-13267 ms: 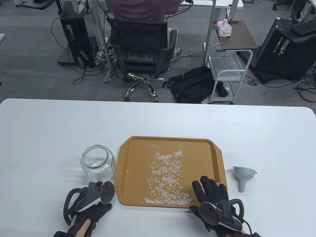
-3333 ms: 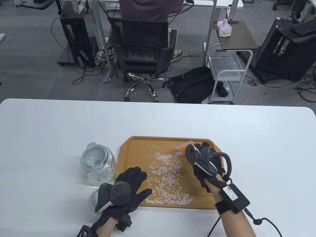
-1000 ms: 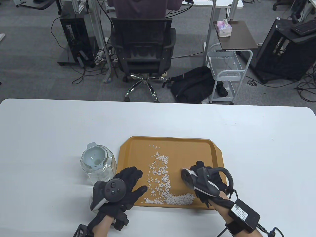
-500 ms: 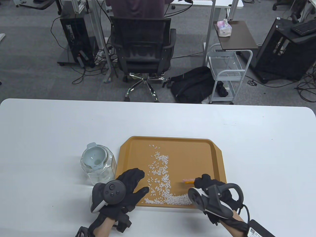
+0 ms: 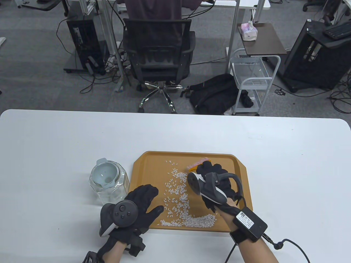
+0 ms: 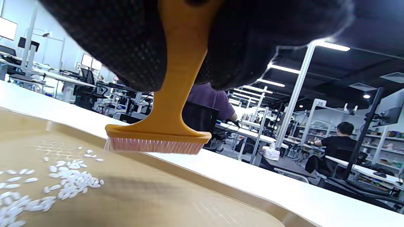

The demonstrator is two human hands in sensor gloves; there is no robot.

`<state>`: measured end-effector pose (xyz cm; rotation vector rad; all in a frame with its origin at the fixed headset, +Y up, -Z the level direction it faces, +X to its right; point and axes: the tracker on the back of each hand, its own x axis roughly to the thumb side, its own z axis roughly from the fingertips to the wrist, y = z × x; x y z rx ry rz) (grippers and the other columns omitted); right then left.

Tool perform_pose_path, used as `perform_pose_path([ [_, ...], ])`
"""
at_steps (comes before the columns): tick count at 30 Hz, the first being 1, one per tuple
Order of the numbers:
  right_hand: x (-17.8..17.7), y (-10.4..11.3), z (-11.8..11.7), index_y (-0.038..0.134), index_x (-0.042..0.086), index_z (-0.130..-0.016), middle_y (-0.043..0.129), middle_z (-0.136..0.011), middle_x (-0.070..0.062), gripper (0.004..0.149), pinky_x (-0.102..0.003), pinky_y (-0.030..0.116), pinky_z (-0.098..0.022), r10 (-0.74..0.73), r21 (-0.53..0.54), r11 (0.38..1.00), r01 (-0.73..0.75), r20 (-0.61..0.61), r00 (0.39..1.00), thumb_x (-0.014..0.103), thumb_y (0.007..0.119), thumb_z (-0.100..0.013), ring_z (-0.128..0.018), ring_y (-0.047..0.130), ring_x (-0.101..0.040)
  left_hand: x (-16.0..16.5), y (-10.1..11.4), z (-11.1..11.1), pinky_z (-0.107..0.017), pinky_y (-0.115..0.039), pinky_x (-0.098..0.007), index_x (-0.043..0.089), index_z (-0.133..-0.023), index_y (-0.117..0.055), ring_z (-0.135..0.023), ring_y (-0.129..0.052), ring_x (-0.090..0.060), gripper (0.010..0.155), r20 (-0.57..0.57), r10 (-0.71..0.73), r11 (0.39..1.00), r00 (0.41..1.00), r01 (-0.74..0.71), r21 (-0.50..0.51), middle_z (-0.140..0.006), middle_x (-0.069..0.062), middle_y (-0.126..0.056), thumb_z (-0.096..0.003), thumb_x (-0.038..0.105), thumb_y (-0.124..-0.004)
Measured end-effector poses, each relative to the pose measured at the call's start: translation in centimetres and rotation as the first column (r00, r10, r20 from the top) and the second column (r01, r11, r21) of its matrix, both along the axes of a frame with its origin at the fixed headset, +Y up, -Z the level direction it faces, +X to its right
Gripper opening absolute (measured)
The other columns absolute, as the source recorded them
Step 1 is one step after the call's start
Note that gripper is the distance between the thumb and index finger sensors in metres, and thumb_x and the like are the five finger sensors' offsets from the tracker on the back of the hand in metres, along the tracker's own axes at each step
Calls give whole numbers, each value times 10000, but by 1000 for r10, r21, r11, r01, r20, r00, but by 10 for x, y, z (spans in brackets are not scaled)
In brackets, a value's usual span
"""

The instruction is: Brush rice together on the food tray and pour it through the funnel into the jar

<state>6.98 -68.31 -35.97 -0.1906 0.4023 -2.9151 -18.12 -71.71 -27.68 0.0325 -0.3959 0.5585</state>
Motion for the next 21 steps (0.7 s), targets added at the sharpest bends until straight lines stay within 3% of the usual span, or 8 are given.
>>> perform_pose_path([
  [5, -13, -9, -17, 935, 181, -811, 891, -818, -113, 444, -331, 909, -258, -49, -25, 999, 48, -12, 999, 296, 949, -382, -482, 986, -291, -1, 1, 0, -774, -442, -649, 240, -1070, -552, -1100, -538, -371, 730, -3, -15, 1000, 1000, 15, 4, -1171, -95, -562, -471, 640, -669],
  [11, -19, -11, -9, 940, 176, -807, 899, -810, -125, 443, -326, 888, -240, -13, -84, 996, 7, -60, 998, 295, 945, -380, -473, 980, -294, -9, 5, -1, -760, -458, -661, 245, -1065, -568, -1091, -560, -383, 736, -18, 18, 1000, 1000, -18, 15, -1167, -98, -582, -458, 646, -675],
  [15, -19, -7, 9, 963, 150, -782, 926, -767, -145, 431, -299, 894, -182, -72, -170, 984, 53, -108, 992, 295, 962, -375, -385, 997, -286, -9, 5, -1, -764, -449, -658, 244, -1067, -563, -1095, -550, -378, 735, -23, 15, 1000, 1000, -15, 17, -1169, -98, -573, -461, 645, -674],
  [21, -23, 4, 57, 985, 131, -750, 953, -721, -157, 420, -281, 887, -130, -67, -238, 971, 16, -211, 975, 309, 977, -369, -321, 1004, -274, -9, 4, -1, -763, -451, -658, 242, -1066, -565, -1093, -552, -381, 736, -26, 12, 1000, 1000, -11, 16, -1168, -98, -575, -460, 644, -675],
])
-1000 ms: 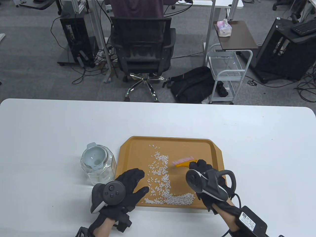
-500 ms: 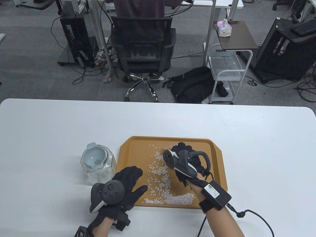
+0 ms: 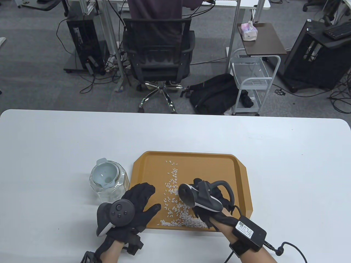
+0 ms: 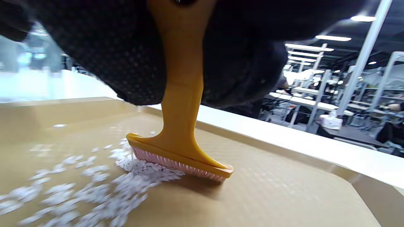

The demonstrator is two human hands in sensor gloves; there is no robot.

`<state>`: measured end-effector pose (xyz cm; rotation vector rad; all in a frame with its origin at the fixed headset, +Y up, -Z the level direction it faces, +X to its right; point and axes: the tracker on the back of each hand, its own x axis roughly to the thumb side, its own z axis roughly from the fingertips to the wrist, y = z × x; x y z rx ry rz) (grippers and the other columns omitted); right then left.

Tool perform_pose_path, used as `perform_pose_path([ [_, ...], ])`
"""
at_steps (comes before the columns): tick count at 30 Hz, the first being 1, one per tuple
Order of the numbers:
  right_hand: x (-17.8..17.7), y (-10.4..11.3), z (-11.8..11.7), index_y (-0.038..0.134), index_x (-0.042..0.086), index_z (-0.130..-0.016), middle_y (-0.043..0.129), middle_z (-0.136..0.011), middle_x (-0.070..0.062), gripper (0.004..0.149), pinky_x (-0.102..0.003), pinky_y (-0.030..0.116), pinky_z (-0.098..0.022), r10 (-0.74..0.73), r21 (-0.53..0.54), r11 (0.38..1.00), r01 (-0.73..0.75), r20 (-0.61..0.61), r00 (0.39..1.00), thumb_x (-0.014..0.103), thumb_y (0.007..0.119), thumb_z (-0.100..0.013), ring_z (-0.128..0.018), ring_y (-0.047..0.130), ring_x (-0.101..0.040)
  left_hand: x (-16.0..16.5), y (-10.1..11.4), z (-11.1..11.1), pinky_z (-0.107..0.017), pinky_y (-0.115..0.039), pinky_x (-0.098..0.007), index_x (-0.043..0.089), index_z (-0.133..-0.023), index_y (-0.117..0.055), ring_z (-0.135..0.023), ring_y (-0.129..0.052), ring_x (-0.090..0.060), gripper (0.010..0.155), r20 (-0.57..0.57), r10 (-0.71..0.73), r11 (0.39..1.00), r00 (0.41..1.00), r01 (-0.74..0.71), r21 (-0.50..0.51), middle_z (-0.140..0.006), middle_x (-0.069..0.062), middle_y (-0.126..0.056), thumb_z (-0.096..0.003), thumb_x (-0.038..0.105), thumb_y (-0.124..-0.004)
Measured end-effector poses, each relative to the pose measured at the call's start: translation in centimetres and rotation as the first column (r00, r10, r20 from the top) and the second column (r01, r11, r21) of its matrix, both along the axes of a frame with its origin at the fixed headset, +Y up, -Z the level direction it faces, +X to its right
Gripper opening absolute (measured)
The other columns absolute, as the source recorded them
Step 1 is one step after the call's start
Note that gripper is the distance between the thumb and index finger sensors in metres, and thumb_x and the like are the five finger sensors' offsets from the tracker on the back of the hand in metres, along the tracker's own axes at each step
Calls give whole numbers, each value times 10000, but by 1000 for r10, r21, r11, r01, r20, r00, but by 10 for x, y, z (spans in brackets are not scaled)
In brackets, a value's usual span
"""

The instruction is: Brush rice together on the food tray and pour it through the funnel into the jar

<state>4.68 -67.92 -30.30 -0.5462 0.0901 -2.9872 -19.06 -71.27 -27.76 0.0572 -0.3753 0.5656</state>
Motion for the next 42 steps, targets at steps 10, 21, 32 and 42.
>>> perform_pose_path([
  [10, 4, 20, 53, 984, 156, -751, 966, -717, -135, 414, -292, 865, -127, -8, -71, 997, 4, -50, 999, 327, 976, -374, -307, 994, -273, -3, 2, 3, -771, -449, -648, 236, -1066, -560, -1097, -541, -372, 727, -13, 35, 999, 999, -34, 19, -1169, -96, -564, -471, 638, -670],
  [21, 5, 25, -20, 889, 167, -868, 832, -873, -143, 462, -351, 875, -327, -91, 79, 993, 86, 58, 994, 277, 899, -420, -551, 937, -306, -1, 13, 12, -755, -492, -645, 245, -1053, -586, -1082, -584, -372, 564, -25, 37, 996, 999, -35, 88, -1156, -90, -605, -527, 447, -609],
  [32, -17, -27, -88, 756, 149, -970, 671, -973, -176, 516, -410, 819, -474, -62, 4, 998, 62, 141, 988, 223, 799, -462, -716, 825, -348, -7, 1, 1, -754, -495, -641, 240, -1058, -576, -1079, -587, -374, 585, -42, 35, 999, 999, -34, 16, -1155, -92, -604, -522, 469, -622],
  [42, -11, -27, -66, 767, 130, -961, 699, -945, -189, 507, -383, 836, -422, 1, -71, 997, 4, 71, 997, 247, 780, -468, -652, 856, -342, -14, -3, -5, -753, -492, -645, 238, -1061, -573, -1081, -578, -379, 601, -63, 48, 999, 997, -49, -18, -1158, -97, -598, -518, 490, -631],
])
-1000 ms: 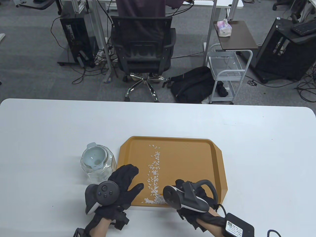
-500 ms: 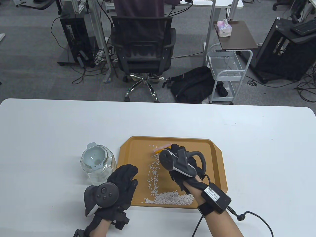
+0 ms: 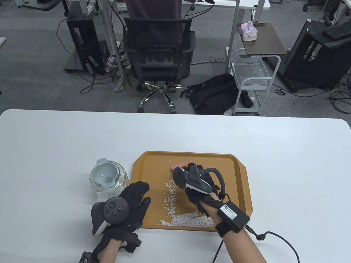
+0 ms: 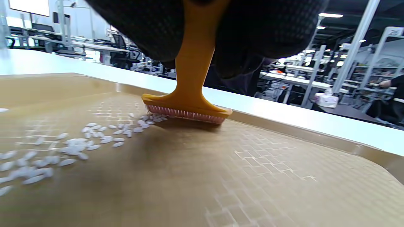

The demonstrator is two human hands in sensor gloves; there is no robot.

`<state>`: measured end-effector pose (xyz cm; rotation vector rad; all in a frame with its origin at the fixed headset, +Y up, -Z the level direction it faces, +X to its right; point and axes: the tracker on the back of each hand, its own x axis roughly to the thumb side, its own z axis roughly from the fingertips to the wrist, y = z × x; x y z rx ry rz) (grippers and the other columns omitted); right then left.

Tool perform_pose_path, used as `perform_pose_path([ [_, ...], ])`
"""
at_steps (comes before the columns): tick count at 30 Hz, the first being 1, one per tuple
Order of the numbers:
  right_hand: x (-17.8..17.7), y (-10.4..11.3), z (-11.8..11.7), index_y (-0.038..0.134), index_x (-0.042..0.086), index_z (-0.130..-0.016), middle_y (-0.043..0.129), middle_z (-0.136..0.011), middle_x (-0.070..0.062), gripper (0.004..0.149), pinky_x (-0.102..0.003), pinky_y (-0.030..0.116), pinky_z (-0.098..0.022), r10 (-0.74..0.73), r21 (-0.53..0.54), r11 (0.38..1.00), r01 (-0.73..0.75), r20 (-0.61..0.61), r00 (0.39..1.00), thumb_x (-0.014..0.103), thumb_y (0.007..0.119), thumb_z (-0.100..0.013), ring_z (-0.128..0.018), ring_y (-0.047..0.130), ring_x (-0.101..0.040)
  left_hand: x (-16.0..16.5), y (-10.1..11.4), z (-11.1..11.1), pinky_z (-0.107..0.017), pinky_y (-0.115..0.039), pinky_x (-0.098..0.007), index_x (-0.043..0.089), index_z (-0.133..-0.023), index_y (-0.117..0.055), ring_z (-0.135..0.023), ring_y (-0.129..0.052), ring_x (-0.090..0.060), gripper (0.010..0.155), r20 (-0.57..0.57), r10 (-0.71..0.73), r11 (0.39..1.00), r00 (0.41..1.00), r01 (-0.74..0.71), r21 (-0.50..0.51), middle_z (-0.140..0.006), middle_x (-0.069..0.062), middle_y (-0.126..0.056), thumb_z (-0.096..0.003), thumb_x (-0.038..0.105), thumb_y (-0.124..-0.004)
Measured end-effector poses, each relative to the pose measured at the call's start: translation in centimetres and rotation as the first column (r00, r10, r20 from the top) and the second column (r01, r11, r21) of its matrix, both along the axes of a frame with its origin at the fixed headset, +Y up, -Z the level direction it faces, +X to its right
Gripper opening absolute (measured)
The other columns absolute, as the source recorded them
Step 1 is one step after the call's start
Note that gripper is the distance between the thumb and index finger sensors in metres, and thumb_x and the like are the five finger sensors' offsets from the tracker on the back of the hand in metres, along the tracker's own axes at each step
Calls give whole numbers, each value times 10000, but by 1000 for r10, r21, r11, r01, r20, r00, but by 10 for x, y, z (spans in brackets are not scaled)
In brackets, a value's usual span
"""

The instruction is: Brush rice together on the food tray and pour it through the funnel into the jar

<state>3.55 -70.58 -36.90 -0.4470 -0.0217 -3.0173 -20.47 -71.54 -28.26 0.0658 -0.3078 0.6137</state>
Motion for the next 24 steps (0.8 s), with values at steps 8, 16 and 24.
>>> perform_pose_path([
  [8, 2, 17, 58, 824, 107, -918, 771, -887, -200, 491, -352, 865, -340, 32, -85, 995, -45, -152, 988, 271, 808, -455, -557, 913, -316, 2, -3, -1, -753, -493, -644, 239, -1062, -572, -1081, -579, -379, 605, 2, -17, 1000, 1000, 17, -19, -1158, -97, -597, -518, 498, -633],
  [16, 5, 30, 99, 868, 98, -874, 829, -831, -188, 476, -318, 872, -250, 31, -145, 987, -73, -271, 962, 307, 827, -448, -455, 956, -282, -4, -3, -1, -726, -576, -621, 244, -1052, -597, -1017, -710, -368, 607, -2, 41, 999, 999, -42, -29, -1118, -87, -686, -515, 522, -640],
  [24, 9, 58, 83, 865, 125, -879, 828, -845, -169, 457, -357, 865, -289, -36, 6, 999, 39, -233, 972, 295, 820, -457, -498, 939, -299, -10, -2, 0, -658, -678, -581, 235, -1034, -635, -885, -862, -346, 619, -33, 161, 986, 986, -162, -30, -1045, -94, -788, -509, 564, -644],
])
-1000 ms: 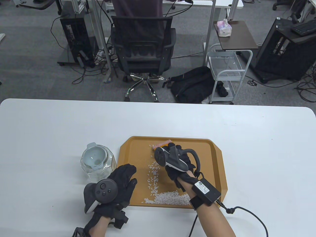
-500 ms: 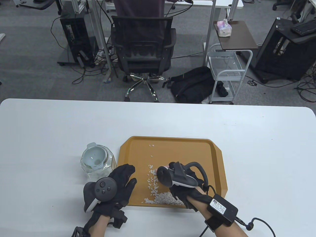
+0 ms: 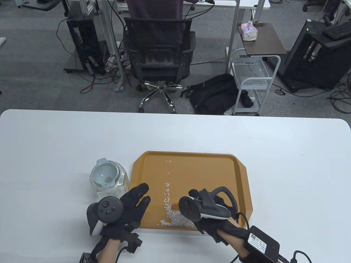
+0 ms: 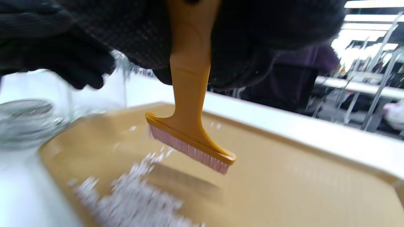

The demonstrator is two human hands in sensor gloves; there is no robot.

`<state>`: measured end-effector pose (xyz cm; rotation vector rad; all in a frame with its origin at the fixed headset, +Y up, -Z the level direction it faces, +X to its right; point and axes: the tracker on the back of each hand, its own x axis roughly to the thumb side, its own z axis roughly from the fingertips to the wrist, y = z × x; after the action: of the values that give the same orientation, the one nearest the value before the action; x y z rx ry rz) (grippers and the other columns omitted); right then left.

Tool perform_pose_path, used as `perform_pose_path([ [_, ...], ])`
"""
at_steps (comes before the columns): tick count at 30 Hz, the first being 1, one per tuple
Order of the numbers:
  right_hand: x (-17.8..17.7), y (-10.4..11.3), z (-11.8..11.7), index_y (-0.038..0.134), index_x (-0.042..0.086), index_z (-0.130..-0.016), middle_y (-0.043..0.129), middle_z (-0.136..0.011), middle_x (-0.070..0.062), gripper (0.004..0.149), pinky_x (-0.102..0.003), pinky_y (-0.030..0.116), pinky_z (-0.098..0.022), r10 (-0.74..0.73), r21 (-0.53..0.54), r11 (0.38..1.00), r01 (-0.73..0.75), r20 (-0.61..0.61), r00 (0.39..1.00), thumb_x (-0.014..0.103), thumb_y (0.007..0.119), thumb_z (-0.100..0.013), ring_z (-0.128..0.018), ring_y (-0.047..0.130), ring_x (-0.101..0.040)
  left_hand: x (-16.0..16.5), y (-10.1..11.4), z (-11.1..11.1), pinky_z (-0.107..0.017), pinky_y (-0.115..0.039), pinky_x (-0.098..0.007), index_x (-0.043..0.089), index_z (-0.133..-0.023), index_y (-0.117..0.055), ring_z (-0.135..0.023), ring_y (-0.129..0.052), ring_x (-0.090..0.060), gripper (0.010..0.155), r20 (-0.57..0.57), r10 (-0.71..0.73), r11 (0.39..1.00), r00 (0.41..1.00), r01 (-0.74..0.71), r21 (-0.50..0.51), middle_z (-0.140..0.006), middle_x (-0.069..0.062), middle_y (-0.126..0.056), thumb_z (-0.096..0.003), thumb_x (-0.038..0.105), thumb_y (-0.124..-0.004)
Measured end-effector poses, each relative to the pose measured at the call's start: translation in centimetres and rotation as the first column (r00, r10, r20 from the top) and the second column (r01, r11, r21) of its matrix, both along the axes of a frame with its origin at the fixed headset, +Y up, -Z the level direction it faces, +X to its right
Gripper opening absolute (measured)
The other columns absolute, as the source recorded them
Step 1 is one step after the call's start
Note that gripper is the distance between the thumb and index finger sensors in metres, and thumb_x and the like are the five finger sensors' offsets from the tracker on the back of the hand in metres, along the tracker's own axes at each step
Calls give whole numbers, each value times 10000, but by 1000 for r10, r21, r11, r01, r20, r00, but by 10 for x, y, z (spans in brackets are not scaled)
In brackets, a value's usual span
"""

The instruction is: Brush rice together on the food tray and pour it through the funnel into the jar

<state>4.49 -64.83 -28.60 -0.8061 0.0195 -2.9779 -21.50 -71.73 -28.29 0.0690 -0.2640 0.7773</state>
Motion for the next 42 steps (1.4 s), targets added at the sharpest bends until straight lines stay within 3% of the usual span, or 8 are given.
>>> perform_pose_path([
  [5, -15, -7, -39, 779, 170, -948, 718, -943, -147, 494, -452, 810, -493, 54, 75, 996, -56, 37, 998, 248, 808, -461, -660, 859, -318, -12, 3, 4, -499, -826, -533, 182, -954, -753, -627, -1059, -320, 618, -140, 172, 985, 975, -174, 0, -886, -147, -940, -497, 586, -653],
  [11, -37, -38, -88, 693, 167, -987, 637, -971, -161, 528, -469, 769, -549, 10, 65, 998, -16, 96, 995, 176, 776, -465, -712, 806, -323, -19, 1, 3, -533, -794, -536, 178, -953, -752, -663, -1028, -320, 619, -161, 241, 969, 957, -247, -20, -887, -137, -932, -506, 593, -648],
  [15, -44, -54, -109, 687, 160, -977, 660, -955, -191, 532, -437, 804, -535, 44, 138, 989, -62, 129, 991, 171, 783, -454, -698, 833, -302, -20, -1, 0, -547, -777, -547, 177, -955, -748, -683, -1011, -329, 619, -160, 247, 966, 956, -256, -38, -894, -140, -922, -505, 590, -651],
  [19, -45, -63, -117, 667, 148, -964, 671, -944, -181, 525, -423, 812, -518, 95, 132, 985, -116, 154, 983, 175, 783, -453, -689, 840, -295, -20, -1, -1, -558, -767, -551, 178, -971, -725, -698, -1001, -331, 617, -157, 229, 970, 961, -239, -42, -910, -141, -906, -508, 579, -647],
  [23, -48, -67, -108, 690, 160, -958, 723, -924, -156, 523, -378, 865, -388, 168, 148, 972, -185, 119, 979, 197, 798, -447, -597, 923, -286, -21, -1, -1, -563, -764, -552, 179, -975, -718, -706, -995, -332, 616, -159, 211, 975, 965, -220, -40, -917, -141, -898, -509, 575, -645],
  [28, -46, -58, -73, 815, 149, -908, 847, -842, -164, 511, -333, 892, -267, 181, 173, 969, -178, 3, 984, 230, 873, -407, -482, 986, -256, -21, -1, -1, -577, -753, -549, 175, -986, -699, -724, -980, -330, 608, -155, 210, 975, 965, -218, -38, -932, -138, -880, -521, 562, -637],
  [34, -38, -35, -22, 912, 138, -828, 911, -760, -156, 458, -302, 883, -191, 121, 69, 991, -113, -113, 986, 269, 916, -389, -359, 977, -236, -18, -3, -1, -568, -759, -556, 179, -982, -709, -715, -990, -335, 622, -147, 184, 980, 972, -193, -44, -924, -141, -893, -508, 576, -648],
  [42, -30, -19, 25, 926, 140, -813, 925, -737, -147, 443, -290, 871, -165, 159, -17, 986, -165, -194, 968, 290, 913, -396, -320, 972, -221, -19, -4, 0, -570, -757, -558, 180, -982, -709, -716, -989, -336, 625, -155, 180, 981, 971, -189, -49, -924, -143, -892, -506, 580, -651],
])
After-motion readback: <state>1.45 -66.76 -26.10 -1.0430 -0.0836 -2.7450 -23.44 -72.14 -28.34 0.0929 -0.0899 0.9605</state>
